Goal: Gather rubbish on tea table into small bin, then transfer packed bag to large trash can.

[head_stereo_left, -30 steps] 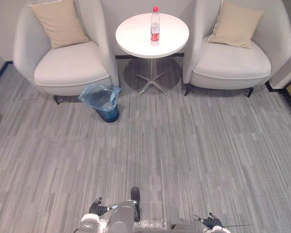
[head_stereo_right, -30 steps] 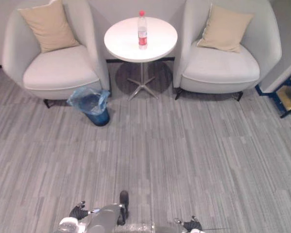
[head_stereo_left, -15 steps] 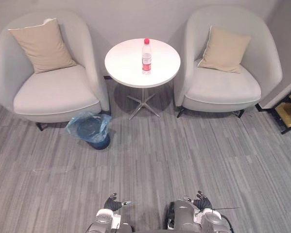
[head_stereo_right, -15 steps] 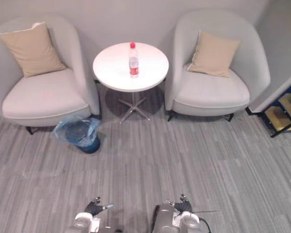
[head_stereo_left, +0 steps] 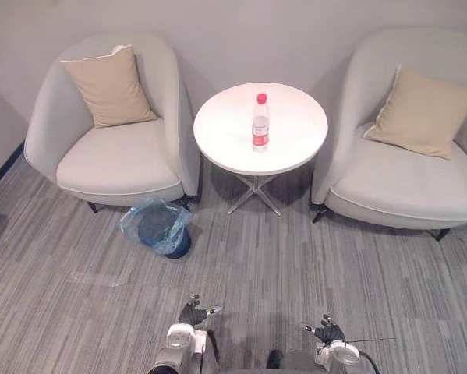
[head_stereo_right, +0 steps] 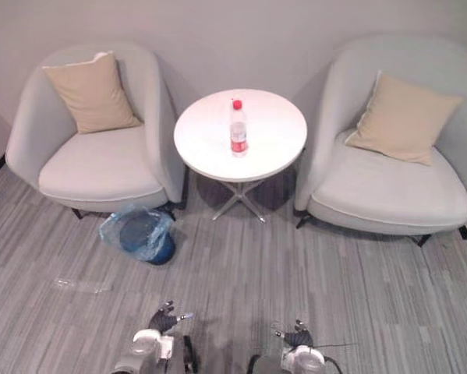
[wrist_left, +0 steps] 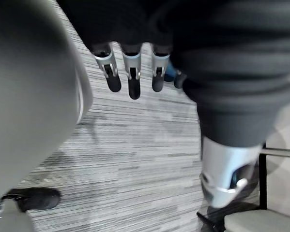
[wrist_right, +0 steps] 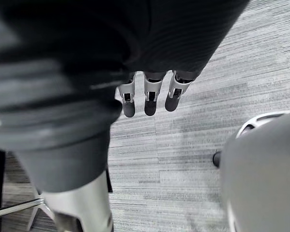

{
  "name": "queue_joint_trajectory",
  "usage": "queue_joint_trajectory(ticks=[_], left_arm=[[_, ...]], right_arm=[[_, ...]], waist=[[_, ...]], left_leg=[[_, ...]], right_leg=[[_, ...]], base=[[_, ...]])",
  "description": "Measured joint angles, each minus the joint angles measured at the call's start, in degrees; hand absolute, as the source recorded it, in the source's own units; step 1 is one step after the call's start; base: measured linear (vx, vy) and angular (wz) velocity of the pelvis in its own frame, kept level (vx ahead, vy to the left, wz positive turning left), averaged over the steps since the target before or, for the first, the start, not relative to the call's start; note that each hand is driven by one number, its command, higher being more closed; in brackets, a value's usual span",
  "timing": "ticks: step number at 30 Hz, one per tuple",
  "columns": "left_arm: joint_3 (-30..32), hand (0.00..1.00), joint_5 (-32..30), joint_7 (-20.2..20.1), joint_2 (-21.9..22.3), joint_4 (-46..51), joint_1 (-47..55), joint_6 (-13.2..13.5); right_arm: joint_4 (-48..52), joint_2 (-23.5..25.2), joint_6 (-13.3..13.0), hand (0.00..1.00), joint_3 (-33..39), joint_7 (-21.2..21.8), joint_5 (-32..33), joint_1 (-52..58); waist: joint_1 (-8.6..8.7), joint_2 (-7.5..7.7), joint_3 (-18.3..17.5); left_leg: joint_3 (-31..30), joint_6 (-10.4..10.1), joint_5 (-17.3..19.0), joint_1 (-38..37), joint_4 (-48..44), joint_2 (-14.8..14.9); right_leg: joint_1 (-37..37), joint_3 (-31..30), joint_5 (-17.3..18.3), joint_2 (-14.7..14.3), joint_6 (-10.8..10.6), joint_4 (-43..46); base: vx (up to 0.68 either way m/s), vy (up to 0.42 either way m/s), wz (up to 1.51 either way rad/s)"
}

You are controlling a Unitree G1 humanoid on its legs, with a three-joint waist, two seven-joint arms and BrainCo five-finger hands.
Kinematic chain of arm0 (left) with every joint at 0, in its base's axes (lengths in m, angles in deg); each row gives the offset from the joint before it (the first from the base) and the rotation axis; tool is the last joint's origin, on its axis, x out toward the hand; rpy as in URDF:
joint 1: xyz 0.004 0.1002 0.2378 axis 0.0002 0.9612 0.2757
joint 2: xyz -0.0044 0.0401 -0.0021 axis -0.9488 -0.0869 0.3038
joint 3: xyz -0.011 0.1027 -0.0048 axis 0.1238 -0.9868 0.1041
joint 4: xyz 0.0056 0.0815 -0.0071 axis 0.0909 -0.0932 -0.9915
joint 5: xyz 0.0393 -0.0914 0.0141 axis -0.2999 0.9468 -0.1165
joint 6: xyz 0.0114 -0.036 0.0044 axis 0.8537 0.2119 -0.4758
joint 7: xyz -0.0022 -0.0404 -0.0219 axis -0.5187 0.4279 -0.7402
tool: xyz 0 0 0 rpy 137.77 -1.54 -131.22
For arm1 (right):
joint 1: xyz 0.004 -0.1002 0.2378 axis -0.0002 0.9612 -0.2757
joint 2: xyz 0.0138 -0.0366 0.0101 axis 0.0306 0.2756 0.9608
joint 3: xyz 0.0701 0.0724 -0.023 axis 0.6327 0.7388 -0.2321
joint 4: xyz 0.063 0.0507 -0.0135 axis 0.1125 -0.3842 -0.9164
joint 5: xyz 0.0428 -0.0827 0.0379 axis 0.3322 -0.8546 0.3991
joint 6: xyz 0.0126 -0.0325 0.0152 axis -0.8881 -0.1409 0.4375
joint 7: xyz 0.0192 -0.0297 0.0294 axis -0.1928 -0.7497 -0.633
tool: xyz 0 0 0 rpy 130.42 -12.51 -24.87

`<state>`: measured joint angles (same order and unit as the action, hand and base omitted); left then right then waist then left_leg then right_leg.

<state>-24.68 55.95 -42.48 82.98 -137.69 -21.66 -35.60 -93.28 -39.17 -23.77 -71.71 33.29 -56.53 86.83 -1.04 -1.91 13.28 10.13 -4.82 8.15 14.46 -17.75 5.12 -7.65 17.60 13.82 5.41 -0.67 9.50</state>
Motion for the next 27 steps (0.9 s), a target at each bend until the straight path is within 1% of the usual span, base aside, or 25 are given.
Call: queue_joint_trajectory(ticks=[1,2,3,4,6,7,8,9,10,11,12,13,14,15,16,17,18,19,20,21,23,24,25,26,27], left_arm=[[-0.9,0.00,0.0,0.0,-0.2,0.0,-0.1,0.1],[-1.4,0.00,0.0,0.0,-1.1,-0.6,-0.6,0.0],[-1.4,0.00,0.0,0.0,-1.7,-0.9,-0.7,0.2],[-1.3,0.00,0.0,-0.1,-2.6,-1.0,-1.2,0.2],[-1.2,0.00,0.1,-0.1,-2.8,-1.2,-1.4,0.0],[-1.2,0.00,0.1,-0.2,-2.8,-2.0,-1.4,0.0],[-1.3,0.00,0.1,-0.3,-2.8,-2.9,-1.3,-0.1],[-1.5,0.00,0.0,-0.4,-3.3,-3.4,-1.2,-0.1],[-2.3,0.00,0.0,-0.5,-4.6,-4.3,-1.1,-0.2],[-3.4,0.00,0.0,-0.6,-5.1,-5.2,-0.8,-0.4],[-3.3,0.00,0.0,-0.8,-5.3,-5.3,-0.6,-0.4],[-3.1,0.00,0.0,-1.1,-5.7,-5.8,-0.4,-0.6],[-3.0,0.00,0.1,-1.3,-6.2,-6.1,0.2,-0.6],[-2.9,0.00,0.1,-1.3,-6.1,-6.0,0.4,-0.6],[-3.0,0.00,0.1,-1.3,-5.9,-6.0,0.5,-0.6],[-3.0,0.00,0.1,-1.3,-5.7,-6.0,0.8,-0.5],[-3.0,0.00,0.1,-1.4,-5.6,-5.9,1.4,-0.4],[-3.1,0.00,0.0,-1.4,-6.1,-5.9,1.8,-0.4],[-3.0,0.00,0.0,-1.6,-6.8,-6.0,1.8,-0.4],[-1.9,0.00,0.0,-1.5,-5.2,-6.9,1.7,-0.5],[-1.5,0.00,0.0,-1.5,-3.8,-7.3,1.7,-0.4],[-1.2,0.00,0.0,-1.5,-3.3,-7.4,1.0,-0.5],[-1.0,0.00,-0.1,-1.5,-3.2,-7.3,0.7,-0.5],[-0.8,0.00,0.0,-1.5,-3.0,-7.0,0.6,-0.5],[0.0,0.00,0.0,-1.5,-2.5,-6.2,0.5,-0.4]], right_arm=[[-0.8,-0.1,0.0,0.00,-0.1,0.0,0.0,0.3],[-2.0,0.5,0.1,0.00,-0.4,-0.1,0.0,-0.4],[-2.1,1.0,0.1,0.00,-0.6,-0.1,0.0,-0.4],[-2.2,1.8,0.1,0.00,-0.6,-0.1,-0.1,-0.5],[-2.3,2.1,0.2,0.00,-0.6,0.2,-0.3,-0.9],[-2.3,2.2,0.3,0.00,-0.6,0.7,-0.5,-0.9],[-1.6,2.1,0.2,0.00,-0.6,1.0,-1.5,-1.0],[-1.3,2.0,0.2,0.00,-0.4,1.1,-2.1,-1.1],[-1.4,1.9,0.4,0.00,0.3,1.5,-2.5,-2.3],[-1.5,1.4,1.2,0.00,0.5,2.2,-2.2,-2.2],[-1.5,1.1,1.6,0.00,0.5,2.8,-1.9,-1.8],[-1.4,1.0,1.6,0.00,0.5,3.3,-1.8,-1.8],[-1.3,0.9,1.1,0.00,0.7,3.8,-1.8,-1.8],[-1.1,0.6,0.9,0.00,0.7,3.8,-1.8,-1.8],[-1.1,0.2,0.8,0.00,0.6,3.8,-1.9,-1.9],[-1.1,0.0,0.7,0.00,0.5,3.8,-1.9,-1.9],[-1.1,0.0,0.7,0.00,0.0,3.7,-1.9,-1.8],[-1.4,0.4,0.7,0.00,-0.2,3.8,-1.9,-1.1],[-1.4,1.1,0.6,0.00,-0.1,3.8,-1.8,-0.5],[-1.5,0.1,0.5,0.00,-0.1,3.7,-1.8,-0.9],[-1.6,-0.6,0.3,0.00,0.0,3.7,-1.8,-0.8],[-1.8,-0.9,0.2,0.00,0.1,3.6,-1.8,-0.8],[-2.0,-0.8,0.2,0.00,0.1,3.5,-1.8,-0.8],[-2.0,-0.9,0.1,0.00,0.1,3.4,-1.7,-0.5],[-1.9,-0.9,0.1,0.00,0.0,3.2,-1.6,-0.1]], waist=[[-0.78,-0.06,0.0],[-1.30,1.53,-0.3],[-1.23,2.44,-0.5],[-1.29,3.40,-0.6],[-1.96,3.60,-0.5],[-2.27,3.31,-0.6],[-2.37,3.34,-0.8],[-2.28,3.56,-0.9],[-1.42,4.18,-1.4],[-0.99,3.89,-1.5],[-0.99,3.70,-1.6],[-0.98,4.10,-1.9],[-0.69,3.12,-1.5],[-0.37,3.19,-1.6],[-0.16,2.68,-1.5],[0.02,1.44,-1.5],[0.65,1.49,-1.8],[0.74,2.76,-2.6],[0.72,4.56,-3.1],[0.55,1.18,-3.7],[0.90,-0.42,-3.9],[1.02,-1.24,-3.5],[1.01,-1.25,-3.3],[0.99,-1.29,-3.2],[0.73,-1.17,-3.0]], left_leg=[[-1.1,1.0,-9.1,-1.1,5.0,-1.3],[-0.3,3.2,-9.1,-2.7,6.1,-3.3],[-0.2,4.0,-8.1,-2.2,5.3,-3.9],[-0.1,4.8,-5.8,-1.1,2.5,-4.4],[1.3,5.7,-2.3,-1.9,-0.4,-4.7],[2.2,6.0,-0.2,-4.5,0.0,-4.8],[3.4,6.3,1.1,-7.7,1.6,-5.3],[3.6,6.4,1.5,-9.1,2.4,-5.8],[3.5,6.4,2.5,-12.0,3.7,-6.8],[3.3,6.4,3.2,-14.8,5.0,-7.3],[3.1,6.4,3.2,-15.9,5.7,-7.4],[2.7,6.4,3.2,-17.6,6.7,-7.4],[1.8,6.4,3.2,-18.9,6.8,-6.5],[1.4,6.4,3.2,-19.5,6.6,-5.6],[0.9,6.4,3.2,-20.1,6.6,-4.7],[0.1,6.3,3.2,-20.8,6.7,-3.4],[-1.0,6.0,3.3,-21.8,6.7,-2.4],[-2.0,4.6,3.8,-22.4,6.6,-2.9],[-3.0,3.0,4.8,-22.8,6.6,-3.8],[-4.3,0.9,6.3,-23.3,6.2,-0.7],[-5.4,0.8,6.2,-23.2,4.8,1.1],[-6.4,0.6,6.1,-21.8,0.8,2.3],[-6.7,0.3,6.0,-20.6,-2.3,2.8],[-7.1,-0.6,5.4,-18.1,-9.0,3.7],[-7.5,-2.8,4.0,-15.4,-15.5,4.5]], right_leg=[[-1.2,-1.0,0.3,-0.1,-1.1,-1.1],[-2.5,-2.6,-0.1,1.1,-2.4,-2.7],[-2.6,-3.2,-0.2,1.8,-2.6,-3.0],[-2.7,-4.1,-0.2,2.7,-2.7,-2.7],[-2.0,-7.1,-0.2,3.8,-2.9,2.1],[0.6,-9.5,0.0,4.7,-3.2,10.0],[5.8,-12.2,-1.1,6.0,-4.9,22.7],[8.1,-13.3,-2.0,6.8,-5.5,28.6],[12.1,-13.6,-1.2,8.2,-6.2,38.7],[15.3,-11.6,0.5,9.2,-5.3,44.2],[16.5,-10.5,1.2,9.5,-5.1,44.9],[18.0,-8.2,2.5,9.8,-4.7,44.3],[19.6,-5.3,3.9,9.3,-4.0,39.5],[20.2,-4.4,4.2,8.7,-3.6,36.2],[20.8,-4.0,4.2,7.6,-3.5,32.5],[21.5,-4.2,3.7,6.2,-3.4,27.8],[21.6,-5.9,-0.1,4.0,-3.4,19.1],[21.2,-8.2,-6.7,3.4,-2.3,13.1],[21.5,-9.9,-10.4,3.3,-1.0,11.0],[21.4,-8.5,-9.1,1.3,-0.1,13.7],[19.0,-6.9,-7.9,-0.3,0.8,11.1],[16.7,-5.4,-7.1,-1.2,1.4,9.4],[15.7,-5.2,-6.7,-1.6,1.6,8.9],[14.1,-4.6,-6.0,-2.0,1.9,8.1],[12.8,-4.2,-5.3,-2.2,2.2,7.9]], base=[[0.40,0.147,-0.13],[0.41,0.148,-0.09],[0.41,0.143,0.12],[0.40,0.192,0.12],[0.37,0.193,-0.19],[0.33,0.185,-0.54],[0.33,0.179,-0.51],[0.32,0.148,-0.25],[0.34,0.104,0.04],[0.34,0.084,0.11],[0.35,0.044,0.16],[0.40,-0.017,0.25],[0.40,-0.051,0.34],[0.32,-0.087,0.36],[0.24,-0.128,0.28],[0.31,-0.188,0.35],[0.39,-0.259,0.38],[0.35,-0.246,0.36],[0.35,-0.252,0.18],[0.27,-0.195,0.13],[0.32,-0.251,0.19],[0.32,-0.275,0.34],[0.26,-0.250,0.42],[0.15,-0.142,0.29],[0.17,-0.138,0.21]])
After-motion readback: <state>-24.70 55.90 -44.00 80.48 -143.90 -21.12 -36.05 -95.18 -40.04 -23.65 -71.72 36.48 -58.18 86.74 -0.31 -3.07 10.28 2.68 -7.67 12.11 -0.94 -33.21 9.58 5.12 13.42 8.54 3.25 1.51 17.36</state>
